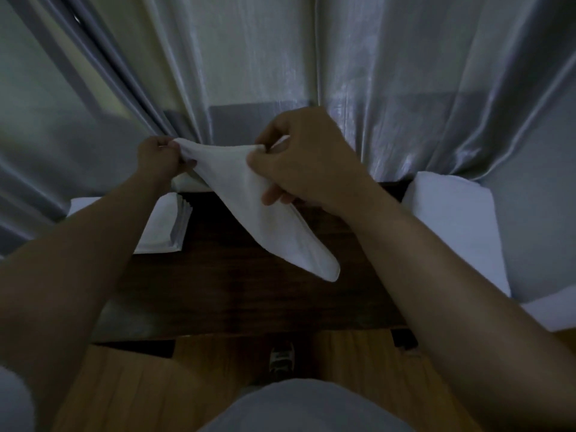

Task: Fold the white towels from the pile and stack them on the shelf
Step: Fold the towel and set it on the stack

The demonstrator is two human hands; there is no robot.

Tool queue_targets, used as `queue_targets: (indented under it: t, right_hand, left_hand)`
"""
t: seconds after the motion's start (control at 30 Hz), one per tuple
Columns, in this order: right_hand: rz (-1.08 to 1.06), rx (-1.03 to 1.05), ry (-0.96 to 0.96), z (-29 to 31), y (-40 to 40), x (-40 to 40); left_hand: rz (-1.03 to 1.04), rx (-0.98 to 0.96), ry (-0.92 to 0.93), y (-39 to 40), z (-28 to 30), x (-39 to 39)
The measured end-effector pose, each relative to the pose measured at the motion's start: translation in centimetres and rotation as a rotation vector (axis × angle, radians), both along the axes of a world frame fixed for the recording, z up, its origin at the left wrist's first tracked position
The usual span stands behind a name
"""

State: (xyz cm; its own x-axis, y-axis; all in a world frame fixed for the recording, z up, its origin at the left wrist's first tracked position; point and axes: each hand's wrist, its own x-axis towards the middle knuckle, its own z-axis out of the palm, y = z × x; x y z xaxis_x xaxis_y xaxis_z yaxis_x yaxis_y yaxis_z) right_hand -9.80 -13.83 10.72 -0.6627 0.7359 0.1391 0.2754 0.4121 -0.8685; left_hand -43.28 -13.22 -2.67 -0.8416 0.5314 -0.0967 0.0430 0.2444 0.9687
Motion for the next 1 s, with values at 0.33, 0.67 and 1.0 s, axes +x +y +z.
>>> queue_targets:
  t: [0.33, 0.67, 1.0]
  right_hand:
    - [-0.126, -0.202, 0.024, -0.5, 2.2, 1.4]
    - [-0.286, -0.340, -0.060, -5.4, 10.8, 4.7]
    - [-0.255, -0.402, -0.087, -7.6, 16.4, 2.4]
  left_hand:
    - [-0.041, -0.080, 0.116, -4.4, -0.2, 1.3]
    - [-0.381, -0.032, 0.317, -11.8, 4.4, 4.7]
    - [-0.356, -0.118, 0.160, -6.7, 5.1, 3.5]
